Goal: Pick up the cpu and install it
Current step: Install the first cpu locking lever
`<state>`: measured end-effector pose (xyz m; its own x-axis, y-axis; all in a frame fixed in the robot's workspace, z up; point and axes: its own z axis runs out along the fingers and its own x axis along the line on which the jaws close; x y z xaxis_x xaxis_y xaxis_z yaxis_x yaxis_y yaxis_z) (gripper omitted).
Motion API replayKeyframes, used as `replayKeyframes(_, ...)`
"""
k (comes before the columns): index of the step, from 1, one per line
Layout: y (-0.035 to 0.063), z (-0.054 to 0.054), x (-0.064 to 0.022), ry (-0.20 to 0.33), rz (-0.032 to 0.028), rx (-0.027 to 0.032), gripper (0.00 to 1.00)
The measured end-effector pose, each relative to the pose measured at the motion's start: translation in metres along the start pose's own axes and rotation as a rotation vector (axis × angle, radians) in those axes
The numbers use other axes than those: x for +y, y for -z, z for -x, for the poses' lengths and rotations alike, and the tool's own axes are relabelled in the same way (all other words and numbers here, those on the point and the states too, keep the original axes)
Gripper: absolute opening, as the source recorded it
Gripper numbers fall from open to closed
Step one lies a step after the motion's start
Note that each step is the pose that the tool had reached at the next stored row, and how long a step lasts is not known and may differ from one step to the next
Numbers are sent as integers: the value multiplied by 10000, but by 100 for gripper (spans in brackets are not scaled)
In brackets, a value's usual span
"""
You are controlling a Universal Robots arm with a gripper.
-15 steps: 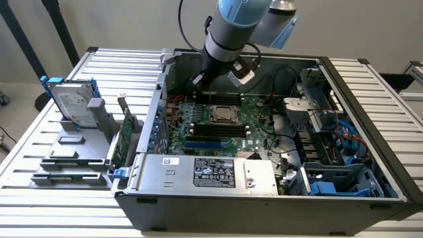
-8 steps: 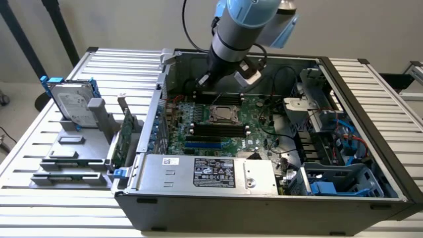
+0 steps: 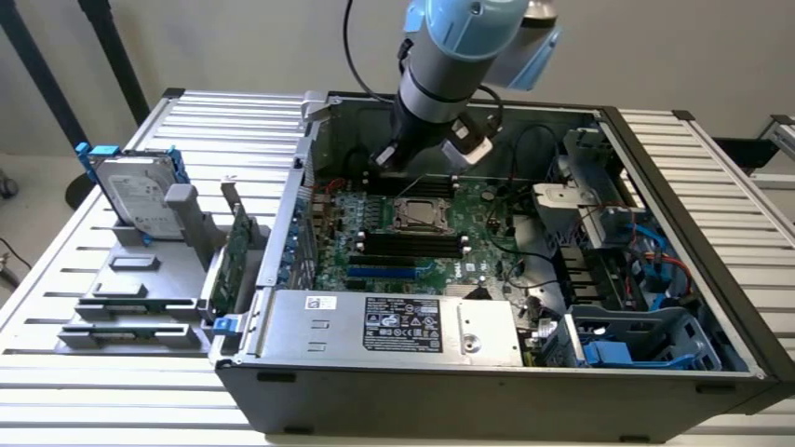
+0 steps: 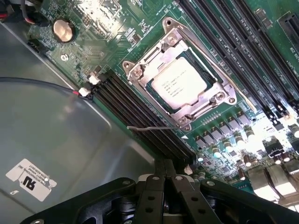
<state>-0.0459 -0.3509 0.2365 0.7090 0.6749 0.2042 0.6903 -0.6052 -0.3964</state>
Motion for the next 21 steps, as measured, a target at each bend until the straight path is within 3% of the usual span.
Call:
replayKeyframes(4,-47,27,13,69,112,101,11)
replayKeyframes(9,-95,90,-12,195,313,281,11)
replayKeyframes(12,-121,111,-17,241,403,341,11)
replayKeyframes(17,-155,123,-7,335,584,403,11)
replayKeyframes(21,-181,132,2,405,672,360,11)
